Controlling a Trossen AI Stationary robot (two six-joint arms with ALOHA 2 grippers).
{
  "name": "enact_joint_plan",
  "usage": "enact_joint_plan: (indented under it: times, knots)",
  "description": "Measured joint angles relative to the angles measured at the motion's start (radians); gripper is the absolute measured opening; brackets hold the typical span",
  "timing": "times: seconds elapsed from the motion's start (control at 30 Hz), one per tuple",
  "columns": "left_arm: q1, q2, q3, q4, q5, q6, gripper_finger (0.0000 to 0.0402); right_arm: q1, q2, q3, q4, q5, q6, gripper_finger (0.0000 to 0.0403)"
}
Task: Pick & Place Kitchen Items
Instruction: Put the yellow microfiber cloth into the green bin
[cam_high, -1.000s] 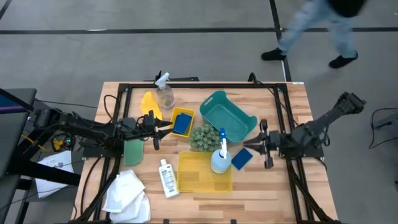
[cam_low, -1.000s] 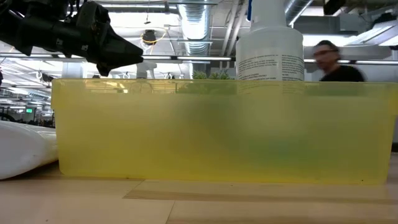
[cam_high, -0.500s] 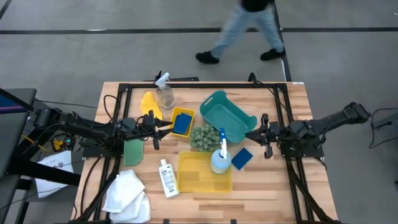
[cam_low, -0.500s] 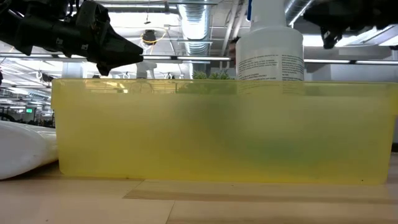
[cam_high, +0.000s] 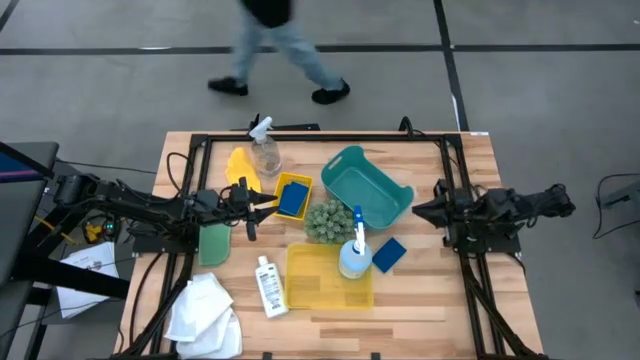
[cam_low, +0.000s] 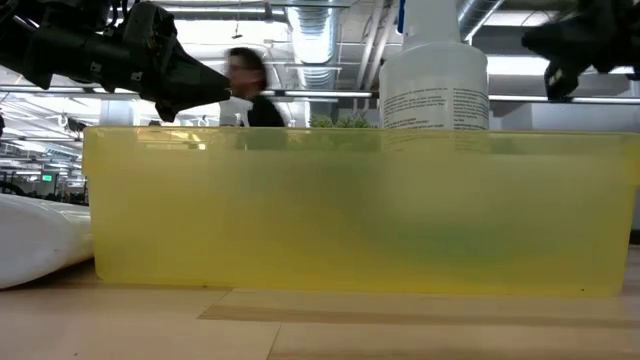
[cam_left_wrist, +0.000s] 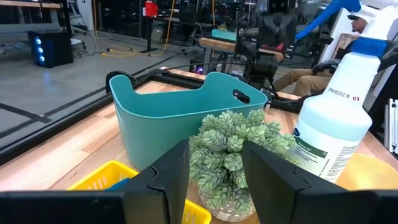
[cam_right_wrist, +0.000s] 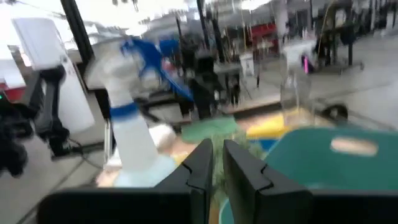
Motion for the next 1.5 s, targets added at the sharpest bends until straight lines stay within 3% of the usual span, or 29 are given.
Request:
enact_joint_plan:
  times: [0.47,0.53,0.63,0.7,0.77,1.1,1.33,1.5]
  knots:
    - [0.0,0.0,0.0,0.09,-0.004,0.136,0.0144,0.057,0.041,-0.003,-0.019,0.028,-0.05,0.0032]
    - [0.0,0.0,0.0,0.089,-0.054,0.157,0.0144,0.059,0.041,-0.001,-0.016,0.028,-0.058,0.0032]
    - [0.004,0.0,0.0,0.072,-0.211,0.162,0.0144,0.058,0.041,-0.001,-0.027,0.028,-0.053,0.0032]
    - [0.013,0.0,0.0,0.025,-0.321,0.158,0.0144,0.058,0.041,-0.001,-0.038,0.03,-0.045,0.0032]
    - [0.033,0.0,0.005,-0.069,-0.369,0.125,0.0147,0.058,0.041,-0.001,-0.041,0.031,-0.036,0.0032]
    - [0.201,0.0,0.125,-0.671,-0.354,-0.164,0.0211,0.057,0.041,-0.001,-0.04,0.031,-0.025,0.0032]
    - [0.306,0.022,0.126,-0.829,-0.235,-0.335,0.0222,0.057,0.041,-0.001,-0.032,0.031,-0.024,0.0032]
    - [0.334,0.147,0.126,-0.796,-0.21,-0.367,0.0202,0.057,0.041,-0.001,-0.019,0.031,-0.024,0.0032]
